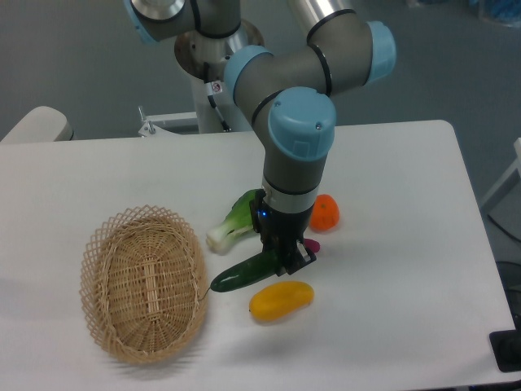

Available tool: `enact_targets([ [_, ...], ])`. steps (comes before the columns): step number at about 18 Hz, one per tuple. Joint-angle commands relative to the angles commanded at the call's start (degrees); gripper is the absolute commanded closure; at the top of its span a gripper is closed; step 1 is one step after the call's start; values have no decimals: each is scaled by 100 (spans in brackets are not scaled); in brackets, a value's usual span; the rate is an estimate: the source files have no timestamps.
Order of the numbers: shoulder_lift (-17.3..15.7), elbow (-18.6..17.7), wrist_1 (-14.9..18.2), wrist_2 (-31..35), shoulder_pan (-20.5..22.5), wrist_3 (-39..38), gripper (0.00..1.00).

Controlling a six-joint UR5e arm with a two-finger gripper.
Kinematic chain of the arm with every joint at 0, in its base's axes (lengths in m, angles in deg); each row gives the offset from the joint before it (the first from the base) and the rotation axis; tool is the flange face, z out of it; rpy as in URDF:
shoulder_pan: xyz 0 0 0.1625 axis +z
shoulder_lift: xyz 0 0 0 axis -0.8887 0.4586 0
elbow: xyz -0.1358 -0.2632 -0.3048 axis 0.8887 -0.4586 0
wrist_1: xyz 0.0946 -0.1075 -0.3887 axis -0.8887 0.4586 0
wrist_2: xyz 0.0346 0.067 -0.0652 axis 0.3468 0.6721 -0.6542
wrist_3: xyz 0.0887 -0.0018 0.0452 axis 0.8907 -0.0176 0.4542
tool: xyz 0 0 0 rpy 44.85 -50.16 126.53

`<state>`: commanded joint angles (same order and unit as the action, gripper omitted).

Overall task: Place the cucumber in the basket
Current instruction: 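Carry the held green cucumber with the gripper over the wicker basket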

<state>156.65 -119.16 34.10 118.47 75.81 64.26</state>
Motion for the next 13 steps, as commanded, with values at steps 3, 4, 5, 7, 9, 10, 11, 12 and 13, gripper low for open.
enact_targets([
  [3, -9, -9, 0, 9, -9, 0, 78],
  [4, -9, 0, 9, 9, -9, -26, 78],
  [5, -9, 0, 9, 17, -26, -70, 78],
  [7, -9, -17, 9, 44, -123, -210, 78],
  [9, 9, -44, -26, 79, -254, -386, 78],
  [10, 44, -44, -35, 105, -342, -543, 78],
  [11, 44, -44, -35, 132, -421, -702, 78],
  [12, 53, -61, -35, 167, -500, -886, 78],
  [13, 61, -62, -35, 210, -588, -1062, 78],
])
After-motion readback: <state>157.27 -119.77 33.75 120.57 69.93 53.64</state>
